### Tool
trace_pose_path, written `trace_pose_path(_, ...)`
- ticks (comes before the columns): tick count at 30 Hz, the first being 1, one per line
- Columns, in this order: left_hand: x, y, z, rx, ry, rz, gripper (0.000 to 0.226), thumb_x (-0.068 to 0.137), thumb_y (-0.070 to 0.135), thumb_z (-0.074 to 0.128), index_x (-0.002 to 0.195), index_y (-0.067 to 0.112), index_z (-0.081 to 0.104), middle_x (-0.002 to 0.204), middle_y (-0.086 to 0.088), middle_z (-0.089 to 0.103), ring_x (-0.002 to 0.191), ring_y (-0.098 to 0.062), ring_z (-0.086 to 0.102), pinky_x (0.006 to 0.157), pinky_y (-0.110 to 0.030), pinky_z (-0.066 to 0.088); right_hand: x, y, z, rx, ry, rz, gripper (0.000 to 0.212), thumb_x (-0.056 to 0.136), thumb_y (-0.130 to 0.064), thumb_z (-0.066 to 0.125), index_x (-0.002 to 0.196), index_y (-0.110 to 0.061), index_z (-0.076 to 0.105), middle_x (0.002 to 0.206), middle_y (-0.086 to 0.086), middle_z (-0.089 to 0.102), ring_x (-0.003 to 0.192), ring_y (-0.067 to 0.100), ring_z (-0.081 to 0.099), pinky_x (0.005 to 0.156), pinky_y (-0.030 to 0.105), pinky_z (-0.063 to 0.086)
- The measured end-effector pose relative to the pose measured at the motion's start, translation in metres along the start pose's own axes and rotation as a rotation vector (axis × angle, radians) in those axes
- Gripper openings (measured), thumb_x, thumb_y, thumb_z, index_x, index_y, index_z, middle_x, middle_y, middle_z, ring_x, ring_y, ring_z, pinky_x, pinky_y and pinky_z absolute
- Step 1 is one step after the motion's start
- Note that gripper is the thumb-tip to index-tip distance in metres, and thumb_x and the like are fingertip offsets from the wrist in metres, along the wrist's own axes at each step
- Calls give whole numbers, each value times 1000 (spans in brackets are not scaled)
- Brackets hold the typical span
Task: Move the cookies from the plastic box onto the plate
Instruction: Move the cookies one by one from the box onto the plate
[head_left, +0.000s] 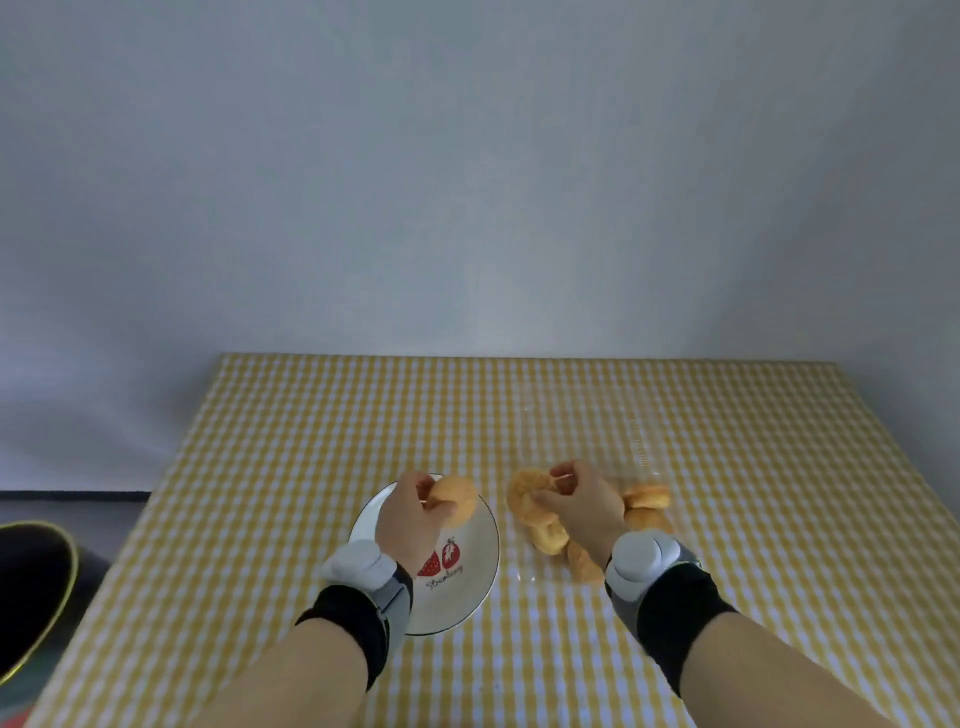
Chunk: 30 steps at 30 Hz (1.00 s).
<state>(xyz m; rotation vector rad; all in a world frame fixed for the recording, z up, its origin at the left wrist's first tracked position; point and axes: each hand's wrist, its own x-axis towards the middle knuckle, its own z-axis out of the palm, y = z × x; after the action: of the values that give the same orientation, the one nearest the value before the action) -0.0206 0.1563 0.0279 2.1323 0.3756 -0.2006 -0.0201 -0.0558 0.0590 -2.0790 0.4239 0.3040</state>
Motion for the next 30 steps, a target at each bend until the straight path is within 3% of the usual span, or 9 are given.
trace_pose_path(6,-3,-41,-42,41,11,-96,27,73,16,73,92,21,53,95,-1,62,91,-25,61,81,-38,48,2,-24,69,-105,-149,32,38,81,-26,71,111,-15,51,101,3,63,87,20,62,69,30,52)
trace_pose_path(9,2,-53,-49,39,22,-111,27,74,17,72,97,18,58,96,0,63,94,-25,62,85,-39,49,9,-26,92,-192,-143,63,40,79,-26,70,113,-15,52,103,2,62,88,20,61,79,35,54)
trace_pose_path(16,19,-60,-48,150,-84,-77,31,77,22,69,103,11,59,98,-6,65,90,-25,64,81,-39,53,21,-30,117,-296,-138,47,31,81,-27,63,108,-17,52,97,2,64,86,21,63,77,37,55)
trace_pose_path(19,28,-62,-45,201,-120,-50,32,79,23,68,106,11,57,99,-4,63,91,-23,63,75,-31,47,29,-31,121,-330,-120,14,27,83,-28,59,107,-17,55,95,2,65,87,21,62,78,37,54)
trace_pose_path(23,34,-62,-40,244,-120,-26,40,80,24,67,115,10,53,109,-5,63,98,-24,61,75,-27,42,33,-27,120,-485,-77,-102,27,86,-27,54,111,-19,55,112,1,57,96,21,57,81,36,50)
trace_pose_path(26,40,-62,-39,286,-104,-32,35,82,24,65,111,11,51,100,-4,63,87,-20,58,70,-27,41,29,-20,119,-604,-85,-171,29,88,-29,52,116,-19,53,118,0,54,103,20,53,83,34,49)
trace_pose_path(28,42,-60,-38,325,-100,-7,31,83,25,63,108,13,49,96,-1,60,80,-18,56,68,-28,45,24,-15,116,-706,-88,-226,37,88,-35,54,123,-21,49,125,-2,52,113,19,49,88,33,48)
trace_pose_path(30,41,-58,-37,412,-96,54,31,85,28,59,111,14,50,104,-2,59,89,-20,59,73,-30,49,19,-10,115,-793,-82,-310,48,86,-41,58,128,-22,46,131,-4,46,121,18,42,94,31,46)
